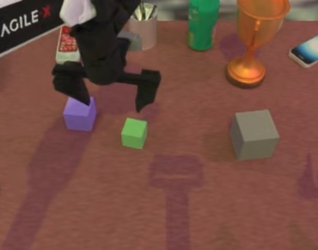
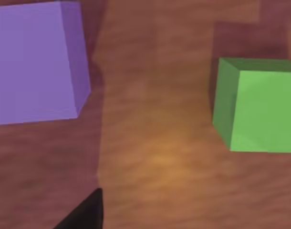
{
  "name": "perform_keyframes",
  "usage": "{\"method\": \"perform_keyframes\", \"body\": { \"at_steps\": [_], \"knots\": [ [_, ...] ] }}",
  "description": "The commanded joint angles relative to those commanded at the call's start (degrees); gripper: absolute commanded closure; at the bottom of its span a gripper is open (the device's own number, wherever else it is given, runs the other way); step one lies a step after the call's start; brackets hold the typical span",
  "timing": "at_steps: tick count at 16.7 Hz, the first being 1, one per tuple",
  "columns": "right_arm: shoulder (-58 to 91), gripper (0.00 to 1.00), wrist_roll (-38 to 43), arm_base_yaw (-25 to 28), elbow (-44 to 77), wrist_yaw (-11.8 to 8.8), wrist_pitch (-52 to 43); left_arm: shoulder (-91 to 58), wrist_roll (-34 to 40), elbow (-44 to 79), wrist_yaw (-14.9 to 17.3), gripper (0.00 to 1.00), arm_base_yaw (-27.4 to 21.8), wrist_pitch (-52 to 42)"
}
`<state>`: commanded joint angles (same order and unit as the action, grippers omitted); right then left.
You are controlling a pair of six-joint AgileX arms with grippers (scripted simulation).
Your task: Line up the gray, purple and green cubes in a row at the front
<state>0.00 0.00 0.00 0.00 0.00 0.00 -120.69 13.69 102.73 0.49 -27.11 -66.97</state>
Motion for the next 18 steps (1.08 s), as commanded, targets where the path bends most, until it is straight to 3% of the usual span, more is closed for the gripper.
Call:
{"method": "perform_keyframes", "body": {
  "at_steps": [4,11,18],
  "knots": [
    [0.0,0.0,0.0,0.0,0.0,0.0,0.0,-9.0,1.2,9.3,-0.2,0.0,-2.1,-4.7],
    [0.0,0.0,0.0,0.0,0.0,0.0,0.0,-10.3,1.2,10.2,-0.2,0.0,-2.2,-5.0],
    [0.0,0.0,0.0,0.0,0.0,0.0,0.0,-14.2,1.2,0.6,-0.2,0.0,-2.3,9.1]
  ]
}}
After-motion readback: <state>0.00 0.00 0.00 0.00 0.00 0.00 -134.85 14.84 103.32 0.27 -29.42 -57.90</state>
